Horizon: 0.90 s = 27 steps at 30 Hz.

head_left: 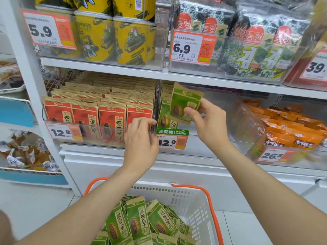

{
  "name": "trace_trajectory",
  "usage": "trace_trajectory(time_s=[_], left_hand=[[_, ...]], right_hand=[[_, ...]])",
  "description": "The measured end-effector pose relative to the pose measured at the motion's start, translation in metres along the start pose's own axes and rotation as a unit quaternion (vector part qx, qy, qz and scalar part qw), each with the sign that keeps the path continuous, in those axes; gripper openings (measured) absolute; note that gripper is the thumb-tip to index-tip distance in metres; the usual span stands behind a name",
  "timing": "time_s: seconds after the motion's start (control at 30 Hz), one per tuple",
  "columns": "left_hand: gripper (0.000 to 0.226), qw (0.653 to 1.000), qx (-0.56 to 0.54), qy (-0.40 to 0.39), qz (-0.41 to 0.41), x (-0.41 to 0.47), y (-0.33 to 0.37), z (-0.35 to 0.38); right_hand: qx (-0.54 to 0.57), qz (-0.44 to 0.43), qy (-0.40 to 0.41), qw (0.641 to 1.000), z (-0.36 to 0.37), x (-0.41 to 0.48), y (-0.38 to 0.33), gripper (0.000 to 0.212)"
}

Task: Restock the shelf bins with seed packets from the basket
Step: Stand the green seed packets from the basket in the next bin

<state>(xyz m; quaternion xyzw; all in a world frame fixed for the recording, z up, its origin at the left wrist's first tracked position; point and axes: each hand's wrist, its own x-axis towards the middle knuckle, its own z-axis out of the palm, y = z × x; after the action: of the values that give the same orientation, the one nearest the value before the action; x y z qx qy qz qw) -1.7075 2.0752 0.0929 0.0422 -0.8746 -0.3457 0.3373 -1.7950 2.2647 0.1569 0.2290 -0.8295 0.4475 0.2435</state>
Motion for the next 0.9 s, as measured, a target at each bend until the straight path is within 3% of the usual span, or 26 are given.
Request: trace_trajectory(time_s=[0.17,0.27,0.37,0.5,0.57,0.63,0.7,0.8,0.9], left_hand=[[0.039,0.999,0.025,-0.022,-0.001,-0.003,-0.003,0.002],[0.036,0.999,0.037,-0.027,0.000,-0.003,-0.005,0.003],[0.035,0.998,0.046,-0.034,0.000,-0.004,-0.006,0.004],[0.036,0.998,0.053,-0.035,-0.006,-0.004,-0.005,0.005],[0.036,0.998,0.053,-0.036,-0.008,-0.004,-0.005,0.005],[0.037,0.998,0.052,-0.038,-0.010,-0.004,-0.004,0.004],[0.037,0.998,0.055,-0.042,-0.011,-0.004,-0.004,0.003],[0.036,0.997,0.064,-0.042,-0.008,-0.004,-0.004,0.003],[0.034,0.997,0.067,-0.042,-0.006,-0.004,-0.004,0.002]], right_hand=[[-0.073,0.117,-0.193,0.971,0.023,0.015,0.010,0.014],[-0.019,0.251,-0.193,0.948,0.029,0.027,0.018,0.018],[-0.007,0.321,-0.184,0.929,0.036,0.037,0.020,0.043],[0.009,0.364,-0.225,0.904,0.045,0.041,0.013,0.063],[0.002,0.373,-0.279,0.885,0.046,0.041,0.010,0.059],[-0.015,0.334,-0.312,0.889,0.048,0.042,0.008,0.043],[-0.021,0.280,-0.295,0.913,0.052,0.043,0.008,0.032],[-0.028,0.267,-0.230,0.936,0.056,0.045,0.013,0.040],[0.008,0.333,-0.269,0.904,0.057,0.045,0.015,0.045]])
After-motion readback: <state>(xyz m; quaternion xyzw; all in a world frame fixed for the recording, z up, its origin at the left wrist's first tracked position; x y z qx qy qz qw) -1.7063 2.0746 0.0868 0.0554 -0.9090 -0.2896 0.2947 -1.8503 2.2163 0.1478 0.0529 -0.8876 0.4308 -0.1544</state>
